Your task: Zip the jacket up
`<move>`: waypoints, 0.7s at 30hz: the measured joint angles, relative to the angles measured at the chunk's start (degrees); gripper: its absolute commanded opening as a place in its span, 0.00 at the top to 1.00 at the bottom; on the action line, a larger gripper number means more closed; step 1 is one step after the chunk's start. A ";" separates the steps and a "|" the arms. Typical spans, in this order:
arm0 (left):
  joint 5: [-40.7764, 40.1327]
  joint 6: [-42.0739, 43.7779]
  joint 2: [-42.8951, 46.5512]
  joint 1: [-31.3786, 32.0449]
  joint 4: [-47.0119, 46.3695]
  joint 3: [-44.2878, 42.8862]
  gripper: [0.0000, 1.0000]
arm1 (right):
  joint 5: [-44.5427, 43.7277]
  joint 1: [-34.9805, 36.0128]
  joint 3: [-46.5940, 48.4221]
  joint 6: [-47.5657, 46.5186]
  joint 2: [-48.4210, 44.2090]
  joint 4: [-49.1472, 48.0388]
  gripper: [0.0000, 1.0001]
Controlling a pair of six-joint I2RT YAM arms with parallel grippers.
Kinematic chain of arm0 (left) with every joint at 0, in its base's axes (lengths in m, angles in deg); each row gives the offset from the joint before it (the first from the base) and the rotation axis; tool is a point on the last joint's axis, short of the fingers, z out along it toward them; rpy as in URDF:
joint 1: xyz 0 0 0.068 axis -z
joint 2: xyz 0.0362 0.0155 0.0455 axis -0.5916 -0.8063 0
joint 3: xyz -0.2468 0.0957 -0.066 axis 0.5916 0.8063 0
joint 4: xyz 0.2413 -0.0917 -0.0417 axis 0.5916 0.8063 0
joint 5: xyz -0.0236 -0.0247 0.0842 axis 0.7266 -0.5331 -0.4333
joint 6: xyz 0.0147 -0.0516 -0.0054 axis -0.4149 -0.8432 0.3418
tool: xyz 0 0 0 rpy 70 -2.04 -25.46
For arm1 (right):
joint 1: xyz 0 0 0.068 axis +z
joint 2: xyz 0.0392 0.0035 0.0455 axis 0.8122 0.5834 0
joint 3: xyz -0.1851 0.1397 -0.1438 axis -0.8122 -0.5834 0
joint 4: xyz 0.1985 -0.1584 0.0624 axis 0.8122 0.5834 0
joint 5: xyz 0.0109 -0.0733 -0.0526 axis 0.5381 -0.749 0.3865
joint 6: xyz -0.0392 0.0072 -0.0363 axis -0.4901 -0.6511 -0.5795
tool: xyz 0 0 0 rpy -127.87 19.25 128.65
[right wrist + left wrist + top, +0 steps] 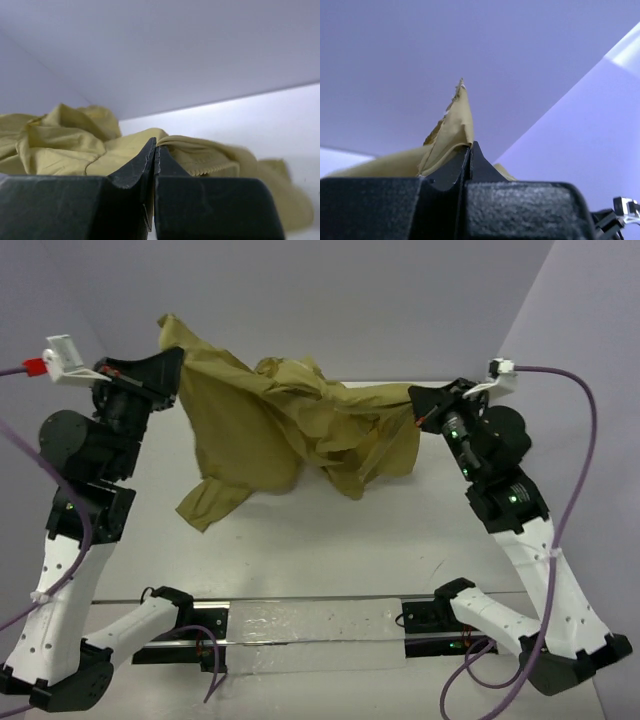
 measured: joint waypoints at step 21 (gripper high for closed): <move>0.11 6.24 -52.31 -0.67 13.14 -34.98 0.01 | -11.04 -8.66 16.54 -1.65 37.21 9.93 0.19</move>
